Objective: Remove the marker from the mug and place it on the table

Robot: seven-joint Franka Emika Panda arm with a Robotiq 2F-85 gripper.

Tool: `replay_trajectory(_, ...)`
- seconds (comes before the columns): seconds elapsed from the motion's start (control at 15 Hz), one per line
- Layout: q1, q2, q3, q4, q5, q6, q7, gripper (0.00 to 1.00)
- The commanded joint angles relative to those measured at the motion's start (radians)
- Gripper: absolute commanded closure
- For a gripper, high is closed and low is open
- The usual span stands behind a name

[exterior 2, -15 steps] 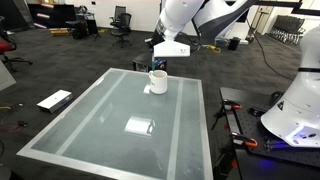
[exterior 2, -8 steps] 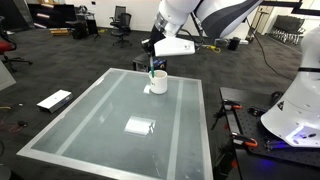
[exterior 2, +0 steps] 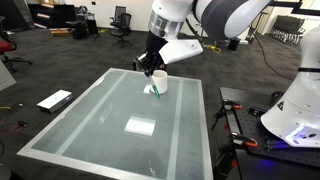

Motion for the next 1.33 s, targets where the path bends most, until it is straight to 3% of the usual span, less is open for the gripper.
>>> replay_trajectory(0.0,0.016,0.037,0.039,0.038,0.214,-0.071,-0.232,0.97)
replay_trajectory(0.33,0.032,0.133,0.053,0.112,0.333,-0.206,-0.363,0.97)
replay_trajectory(1.27,0.092,0.438,0.004,0.314,0.343,-0.297,-0.357,0.97)
